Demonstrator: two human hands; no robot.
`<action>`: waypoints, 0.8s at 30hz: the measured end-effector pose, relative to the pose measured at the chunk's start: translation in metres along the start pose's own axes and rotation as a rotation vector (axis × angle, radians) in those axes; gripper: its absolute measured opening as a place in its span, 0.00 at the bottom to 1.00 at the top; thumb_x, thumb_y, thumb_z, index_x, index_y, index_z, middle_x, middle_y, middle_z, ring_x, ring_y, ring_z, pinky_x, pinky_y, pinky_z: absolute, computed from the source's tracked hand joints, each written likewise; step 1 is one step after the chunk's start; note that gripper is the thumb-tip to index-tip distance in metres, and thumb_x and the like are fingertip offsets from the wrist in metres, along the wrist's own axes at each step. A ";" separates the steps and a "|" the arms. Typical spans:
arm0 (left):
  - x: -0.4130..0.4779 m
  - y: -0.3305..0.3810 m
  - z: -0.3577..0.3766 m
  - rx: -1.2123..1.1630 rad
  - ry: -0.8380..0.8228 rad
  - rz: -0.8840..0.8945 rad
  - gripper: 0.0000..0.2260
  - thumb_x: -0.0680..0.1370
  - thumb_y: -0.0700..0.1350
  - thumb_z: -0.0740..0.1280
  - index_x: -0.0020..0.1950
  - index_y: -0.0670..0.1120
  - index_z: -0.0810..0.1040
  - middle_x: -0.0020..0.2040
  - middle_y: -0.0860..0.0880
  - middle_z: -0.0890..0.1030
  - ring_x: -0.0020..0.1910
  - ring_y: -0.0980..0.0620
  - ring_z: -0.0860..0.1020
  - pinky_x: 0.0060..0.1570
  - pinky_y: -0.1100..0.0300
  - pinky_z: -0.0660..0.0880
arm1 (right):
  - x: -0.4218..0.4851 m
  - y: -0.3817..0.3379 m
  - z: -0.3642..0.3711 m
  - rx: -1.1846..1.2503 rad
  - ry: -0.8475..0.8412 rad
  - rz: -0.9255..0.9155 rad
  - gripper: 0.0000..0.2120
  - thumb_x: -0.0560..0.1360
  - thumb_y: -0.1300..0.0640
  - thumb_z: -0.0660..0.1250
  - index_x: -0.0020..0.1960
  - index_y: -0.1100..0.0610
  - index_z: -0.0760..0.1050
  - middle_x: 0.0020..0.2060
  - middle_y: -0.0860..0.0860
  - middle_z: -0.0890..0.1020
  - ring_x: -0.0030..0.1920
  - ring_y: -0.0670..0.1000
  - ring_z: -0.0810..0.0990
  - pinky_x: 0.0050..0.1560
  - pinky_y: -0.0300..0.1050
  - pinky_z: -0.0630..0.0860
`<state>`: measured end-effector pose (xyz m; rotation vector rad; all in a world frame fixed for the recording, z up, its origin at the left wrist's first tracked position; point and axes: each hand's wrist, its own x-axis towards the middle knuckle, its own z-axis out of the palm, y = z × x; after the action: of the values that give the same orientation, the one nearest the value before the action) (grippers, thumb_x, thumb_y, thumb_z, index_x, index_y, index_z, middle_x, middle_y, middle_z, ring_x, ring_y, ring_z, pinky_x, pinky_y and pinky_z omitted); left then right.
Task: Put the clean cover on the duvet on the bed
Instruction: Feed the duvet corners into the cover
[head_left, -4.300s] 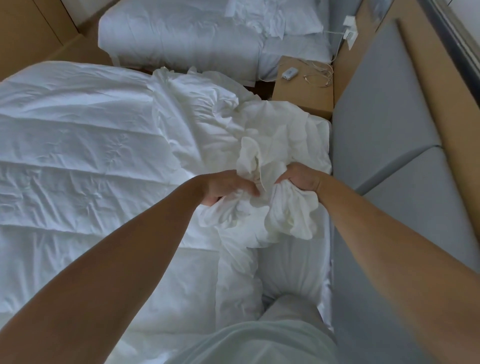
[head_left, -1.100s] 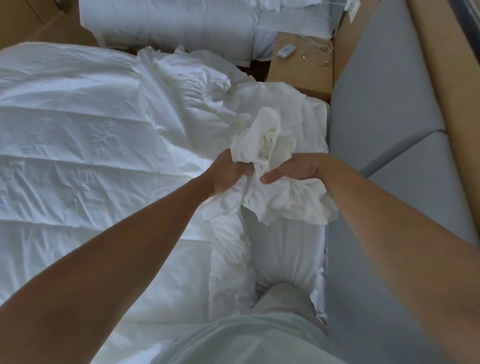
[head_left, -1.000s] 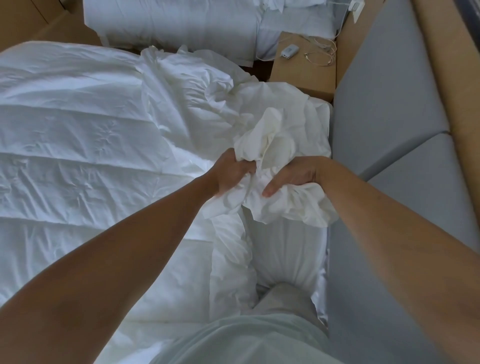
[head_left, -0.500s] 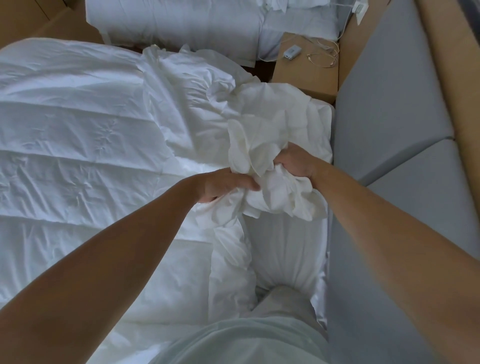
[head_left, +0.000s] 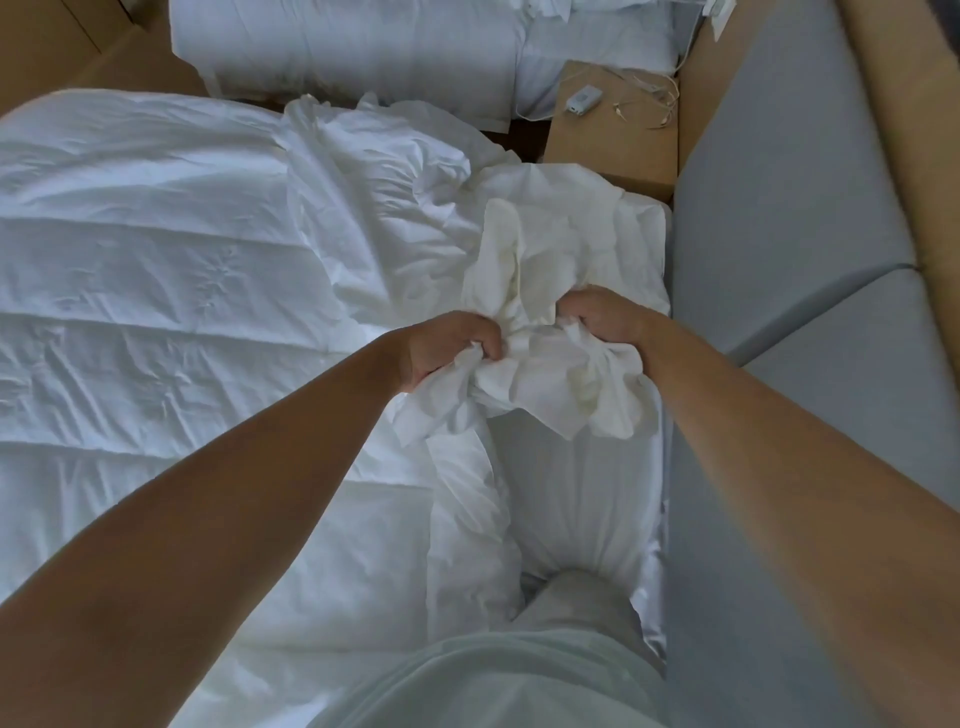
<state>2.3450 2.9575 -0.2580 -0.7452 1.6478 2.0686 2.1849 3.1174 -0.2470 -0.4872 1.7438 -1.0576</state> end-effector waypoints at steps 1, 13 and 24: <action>0.001 0.003 0.000 -0.039 0.007 0.020 0.15 0.66 0.41 0.67 0.50 0.40 0.81 0.45 0.41 0.79 0.43 0.42 0.79 0.50 0.51 0.75 | -0.002 0.001 -0.001 0.047 -0.109 0.048 0.24 0.62 0.45 0.79 0.56 0.52 0.85 0.55 0.54 0.86 0.53 0.54 0.86 0.52 0.48 0.82; 0.003 0.013 0.003 -0.003 0.043 0.059 0.18 0.69 0.46 0.69 0.57 0.42 0.81 0.52 0.43 0.85 0.50 0.43 0.84 0.56 0.49 0.79 | -0.004 0.012 -0.001 -0.030 -0.351 -0.065 0.19 0.70 0.60 0.77 0.58 0.44 0.84 0.57 0.48 0.85 0.57 0.49 0.84 0.53 0.44 0.82; -0.006 0.020 0.007 0.219 -0.138 -0.174 0.21 0.66 0.38 0.72 0.59 0.42 0.82 0.52 0.45 0.86 0.52 0.45 0.84 0.51 0.56 0.81 | -0.002 -0.009 -0.001 -0.266 -0.026 -0.226 0.17 0.74 0.54 0.68 0.44 0.28 0.79 0.42 0.28 0.82 0.44 0.30 0.80 0.37 0.24 0.74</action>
<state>2.3367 2.9596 -0.2382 -0.6331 1.6381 1.7461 2.1829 3.1144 -0.2385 -0.8774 1.8463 -0.9717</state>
